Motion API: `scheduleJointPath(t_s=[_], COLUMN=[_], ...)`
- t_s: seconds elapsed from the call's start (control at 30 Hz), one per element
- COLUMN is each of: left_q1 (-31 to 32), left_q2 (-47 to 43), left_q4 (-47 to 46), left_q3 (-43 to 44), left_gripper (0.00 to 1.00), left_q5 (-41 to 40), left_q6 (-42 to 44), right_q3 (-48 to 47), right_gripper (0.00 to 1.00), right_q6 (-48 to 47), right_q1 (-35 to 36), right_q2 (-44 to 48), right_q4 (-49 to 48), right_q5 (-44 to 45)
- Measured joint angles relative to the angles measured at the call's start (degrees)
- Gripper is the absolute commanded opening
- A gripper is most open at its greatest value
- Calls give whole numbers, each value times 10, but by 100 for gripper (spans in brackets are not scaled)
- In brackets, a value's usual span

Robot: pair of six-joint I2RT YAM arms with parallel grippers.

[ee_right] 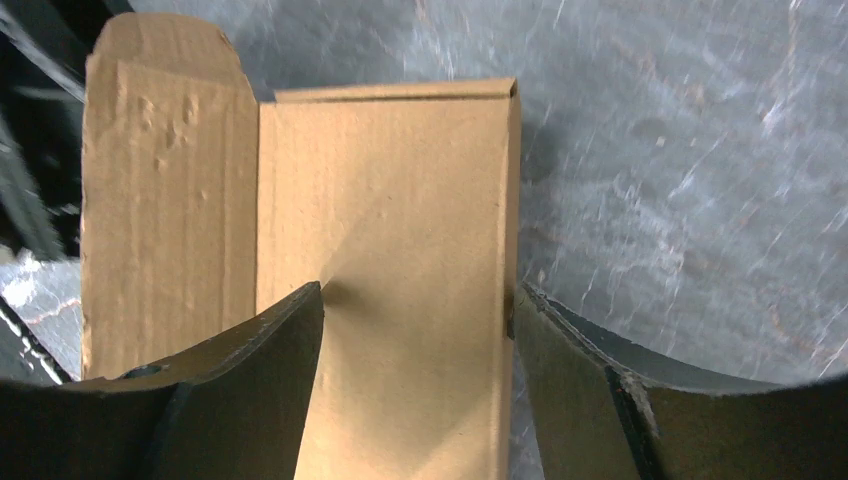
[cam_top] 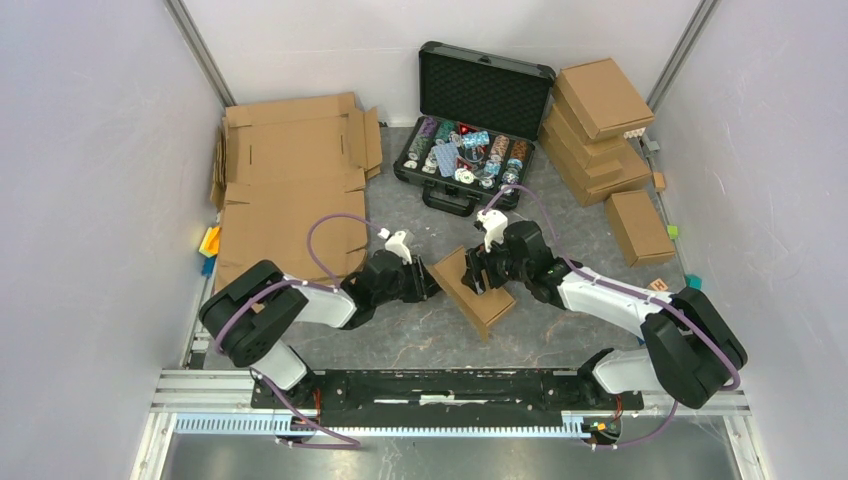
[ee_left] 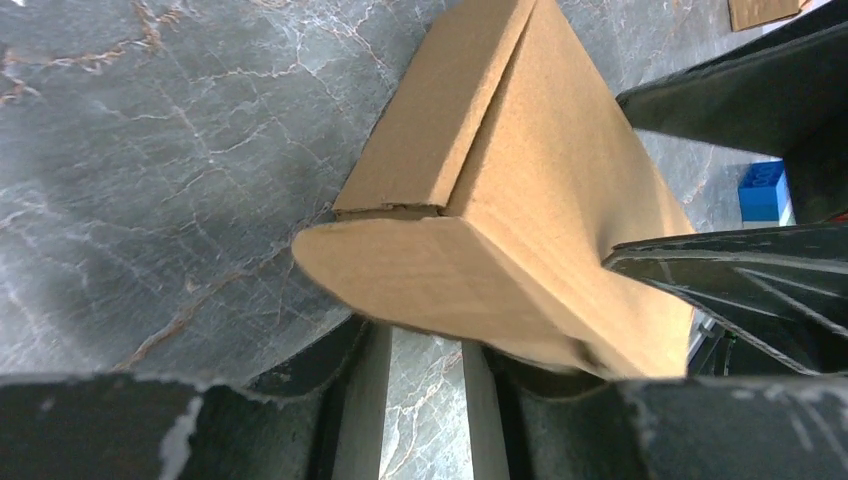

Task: Fold the paper box

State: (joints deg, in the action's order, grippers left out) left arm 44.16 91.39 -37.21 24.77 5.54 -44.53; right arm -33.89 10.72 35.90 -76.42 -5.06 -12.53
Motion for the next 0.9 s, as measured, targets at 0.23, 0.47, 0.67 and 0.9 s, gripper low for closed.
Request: scheduleJointPath(t_s=[0.23, 0.47, 0.67, 0.9], left_q1=[0, -11, -38, -40], left_q2=[-92, -168, -228, -271], left_q4=[52, 132, 235, 351], left_q3=[-29, -44, -40, 9], left_gripper=[38, 34, 42, 53], left_q5=[-13, -14, -12, -32], left_q6=[0, 3, 28, 113], right_q3=[14, 14, 14, 12], right_gripper=[75, 75, 75, 75], right_q6=[11, 15, 14, 14], right_q1=[2, 2, 2, 2], right_q2=[0, 0, 0, 0], right_q4=[21, 22, 23, 24], right_q5=[3, 3, 3, 3])
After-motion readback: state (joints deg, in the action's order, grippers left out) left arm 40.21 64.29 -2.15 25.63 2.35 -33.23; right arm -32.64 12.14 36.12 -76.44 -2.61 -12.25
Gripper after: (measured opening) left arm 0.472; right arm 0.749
